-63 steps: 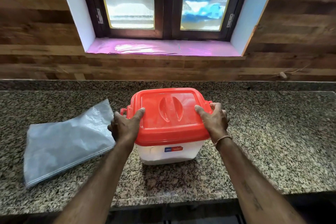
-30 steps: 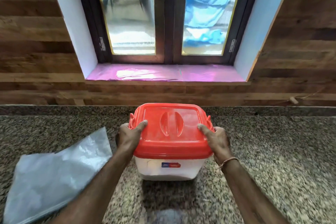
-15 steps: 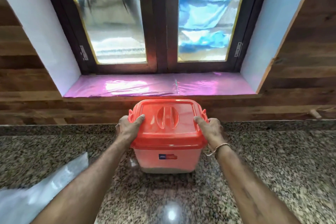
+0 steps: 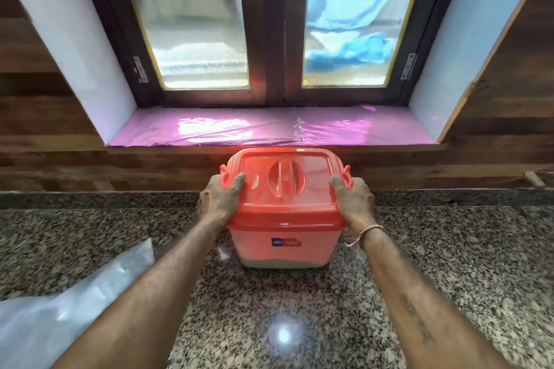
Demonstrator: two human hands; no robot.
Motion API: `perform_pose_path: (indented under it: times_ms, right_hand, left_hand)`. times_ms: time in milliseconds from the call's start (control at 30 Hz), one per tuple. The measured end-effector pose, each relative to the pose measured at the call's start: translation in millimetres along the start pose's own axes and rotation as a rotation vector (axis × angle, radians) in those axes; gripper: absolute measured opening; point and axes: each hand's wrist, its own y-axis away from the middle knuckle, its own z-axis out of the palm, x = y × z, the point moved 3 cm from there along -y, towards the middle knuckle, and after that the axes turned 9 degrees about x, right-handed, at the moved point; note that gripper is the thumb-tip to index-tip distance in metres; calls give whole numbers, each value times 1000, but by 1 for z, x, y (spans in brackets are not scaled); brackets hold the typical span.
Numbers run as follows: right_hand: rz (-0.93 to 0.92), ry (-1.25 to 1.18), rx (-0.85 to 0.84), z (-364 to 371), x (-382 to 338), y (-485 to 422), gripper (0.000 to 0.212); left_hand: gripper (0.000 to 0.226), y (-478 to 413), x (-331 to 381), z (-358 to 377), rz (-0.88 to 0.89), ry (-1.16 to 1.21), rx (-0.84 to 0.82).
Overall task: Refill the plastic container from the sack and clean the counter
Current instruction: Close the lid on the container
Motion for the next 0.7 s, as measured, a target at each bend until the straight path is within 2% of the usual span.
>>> perform_pose_path:
  times_ms: [100, 200, 267, 333, 400, 433, 533, 633, 700]
  right_hand:
    - [-109, -2, 107, -8, -5, 32, 47]
    - [-279, 18, 273, -5, -9, 99, 58]
    - [-428, 42, 349, 11, -13, 160, 62]
    - [-546, 31, 330, 38, -15, 223, 62]
    - [-598, 1, 179, 76, -11, 280, 57]
    - [-587, -10, 41, 98, -7, 305, 55]
    - [-452, 73, -362, 164, 12, 360, 53]
    - [-301, 250, -512, 209, 25, 384, 61]
    - [-216, 289, -568, 231, 33, 386, 50]
  left_hand:
    - [92, 24, -22, -16, -4, 61, -120]
    - [94, 59, -61, -44, 10, 130, -153]
    - [95, 75, -99, -68, 36, 72, -131]
    - [95, 82, -146, -99, 60, -106, -62]
    - [90, 87, -192, -135, 56, -255, 19]
    - [88, 89, -216, -154, 46, -312, 51]
    - [89, 89, -288, -209, -40, -435, 126]
    - [102, 80, -361, -249, -230, -463, 146]
    - [112, 73, -403, -264, -338, -343, 169]
